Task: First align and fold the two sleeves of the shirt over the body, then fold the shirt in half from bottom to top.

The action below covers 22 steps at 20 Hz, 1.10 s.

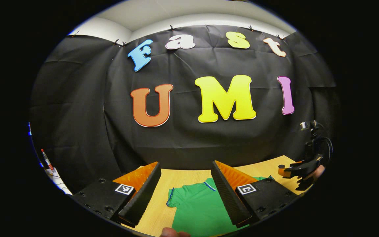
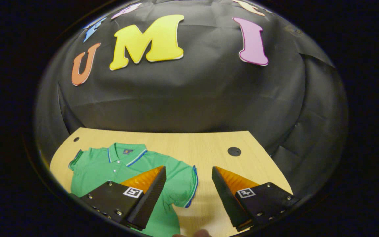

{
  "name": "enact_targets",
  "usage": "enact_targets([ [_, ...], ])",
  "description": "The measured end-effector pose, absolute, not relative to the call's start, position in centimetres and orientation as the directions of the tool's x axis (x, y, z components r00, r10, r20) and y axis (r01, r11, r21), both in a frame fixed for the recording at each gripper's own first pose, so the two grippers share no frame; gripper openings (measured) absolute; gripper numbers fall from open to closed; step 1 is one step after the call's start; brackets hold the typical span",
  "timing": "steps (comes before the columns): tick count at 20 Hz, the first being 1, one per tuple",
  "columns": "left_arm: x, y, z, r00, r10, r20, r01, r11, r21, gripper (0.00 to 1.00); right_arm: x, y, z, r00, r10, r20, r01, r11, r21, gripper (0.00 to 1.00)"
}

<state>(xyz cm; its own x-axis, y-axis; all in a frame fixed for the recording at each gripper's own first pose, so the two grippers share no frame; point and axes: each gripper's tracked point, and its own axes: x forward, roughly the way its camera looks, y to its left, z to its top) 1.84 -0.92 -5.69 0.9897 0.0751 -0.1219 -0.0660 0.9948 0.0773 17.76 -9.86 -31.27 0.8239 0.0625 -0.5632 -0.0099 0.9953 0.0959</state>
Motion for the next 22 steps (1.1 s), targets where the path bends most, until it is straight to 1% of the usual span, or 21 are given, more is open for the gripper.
enact_targets([
  [2, 2.0, -0.9, -5.2, 0.991, 0.079, -0.113, -0.068, 0.993, 0.093, 0.98, 18.8, -10.1, -34.0, 0.802, 0.06, -0.595, -0.012, 0.996, 0.083, 0.88],
  [4, 2.1, -1.1, -5.6, 0.988, 0.088, -0.126, -0.076, 0.992, 0.098, 0.98, 19.9, -10.2, -36.4, 0.782, 0.06, -0.62, -0.01, 0.996, 0.083, 0.89],
  [7, 2.1, -1.1, -6.7, 0.981, 0.098, -0.166, -0.086, 0.993, 0.076, 0.99, 21.0, -10.3, -39.0, 0.752, 0.067, -0.656, 0.008, 0.994, 0.11, 0.88],
  [9, 2.0, -0.5, -7.7, 0.972, 0.125, -0.197, -0.111, 0.991, 0.078, 0.99, 21.7, -10.4, -40.3, 0.738, 0.068, -0.671, 0.015, 0.993, 0.117, 0.88],
  [10, 1.9, -0.3, -8.1, 0.968, 0.135, -0.21, -0.122, 0.99, 0.077, 0.99, 22.0, -10.3, -40.8, 0.732, 0.072, -0.678, 0.015, 0.993, 0.121, 0.83],
  [11, 2.0, -0.2, -8.5, 0.964, 0.146, -0.22, -0.132, 0.988, 0.076, 1.0, 22.3, -10.3, -41.3, 0.725, 0.069, -0.685, 0.016, 0.993, 0.117, 0.83],
  [12, 2.0, 0.0, -8.7, 0.961, 0.156, -0.228, -0.142, 0.987, 0.075, 1.0, 22.4, -10.3, -41.6, 0.72, 0.073, -0.691, 0.013, 0.993, 0.118, 0.75],
  [13, 1.9, 0.0, -8.9, 0.959, 0.161, -0.233, -0.148, 0.986, 0.073, 1.0, 22.5, -10.1, -42.2, 0.71, 0.077, -0.7, 0.009, 0.993, 0.119, 0.71],
  [15, 1.7, 0.1, -9.2, 0.955, 0.169, -0.243, -0.156, 0.985, 0.074, 0.99, 22.6, -9.7, -43.0, 0.692, 0.089, -0.716, -0.004, 0.993, 0.12, 0.69],
  [18, 1.6, 0.1, -9.6, 0.952, 0.176, -0.25, -0.16, 0.984, 0.084, 1.0, 22.7, -9.3, -43.4, 0.683, 0.101, -0.724, -0.021, 0.993, 0.118, 0.55],
  [19, 1.5, 0.1, -9.7, 0.951, 0.178, -0.254, -0.162, 0.983, 0.083, 0.99, 22.9, -9.5, -43.6, 0.683, 0.084, -0.726, -0.017, 0.995, 0.099, 0.55],
  [21, 1.4, 0.2, -9.8, 0.949, 0.181, -0.259, -0.165, 0.983, 0.082, 1.0, 22.7, -9.3, -43.5, 0.676, 0.09, -0.732, -0.026, 0.995, 0.099, 0.31],
  [22, 1.5, 0.3, -9.8, 0.948, 0.183, -0.259, -0.167, 0.982, 0.084, 1.0, 22.8, -9.7, -43.8, 0.675, 0.071, -0.734, -0.02, 0.997, 0.078, 0.32],
])
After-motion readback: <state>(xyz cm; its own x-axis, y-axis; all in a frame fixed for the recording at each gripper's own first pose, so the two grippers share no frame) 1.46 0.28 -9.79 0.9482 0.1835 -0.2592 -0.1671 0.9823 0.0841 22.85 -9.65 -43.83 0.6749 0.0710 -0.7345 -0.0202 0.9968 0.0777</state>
